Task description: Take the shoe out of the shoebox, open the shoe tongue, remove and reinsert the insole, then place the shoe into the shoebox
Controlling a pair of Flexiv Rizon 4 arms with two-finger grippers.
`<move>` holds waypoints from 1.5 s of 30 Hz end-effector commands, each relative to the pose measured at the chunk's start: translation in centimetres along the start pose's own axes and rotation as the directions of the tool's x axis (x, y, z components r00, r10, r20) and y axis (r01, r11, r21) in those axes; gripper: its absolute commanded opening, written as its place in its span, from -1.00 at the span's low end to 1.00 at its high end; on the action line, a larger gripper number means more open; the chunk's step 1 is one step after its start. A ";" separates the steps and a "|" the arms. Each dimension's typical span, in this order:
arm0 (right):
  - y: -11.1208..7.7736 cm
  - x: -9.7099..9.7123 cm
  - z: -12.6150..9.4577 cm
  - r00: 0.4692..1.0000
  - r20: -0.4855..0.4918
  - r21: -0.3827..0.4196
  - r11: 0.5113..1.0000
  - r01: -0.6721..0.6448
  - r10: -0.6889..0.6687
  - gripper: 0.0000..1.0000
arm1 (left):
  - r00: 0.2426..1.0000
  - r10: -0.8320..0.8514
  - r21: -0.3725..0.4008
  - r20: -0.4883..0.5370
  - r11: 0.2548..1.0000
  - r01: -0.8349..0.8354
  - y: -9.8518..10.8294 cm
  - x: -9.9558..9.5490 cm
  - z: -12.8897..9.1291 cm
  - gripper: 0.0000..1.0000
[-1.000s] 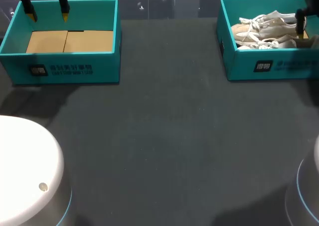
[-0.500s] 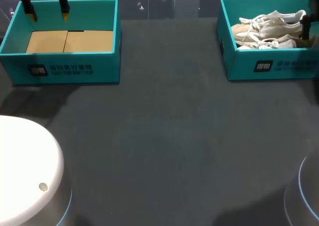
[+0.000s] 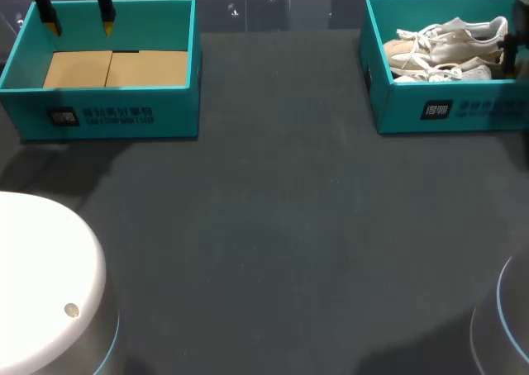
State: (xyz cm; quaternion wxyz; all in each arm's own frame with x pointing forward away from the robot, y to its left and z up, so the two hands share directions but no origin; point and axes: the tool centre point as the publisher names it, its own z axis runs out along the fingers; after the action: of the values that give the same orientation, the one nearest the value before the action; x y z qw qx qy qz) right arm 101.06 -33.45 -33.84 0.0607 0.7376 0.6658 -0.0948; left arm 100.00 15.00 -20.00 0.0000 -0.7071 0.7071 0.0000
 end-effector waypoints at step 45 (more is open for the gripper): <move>0.0 -0.1 -2.2 0.995 -0.078 0.043 0.997 -0.057 0.060 -1.00 | 1.000 0.000 0.000 0.000 1.000 0.000 0.0 0.0 0.0 1.00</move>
State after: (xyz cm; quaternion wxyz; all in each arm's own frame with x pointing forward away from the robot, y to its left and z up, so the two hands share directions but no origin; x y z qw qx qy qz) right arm 101.00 -33.01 -32.69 0.0271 0.7603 0.6445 -0.0763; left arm 100.00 15.00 -20.00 0.0000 -0.7071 0.7071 0.0000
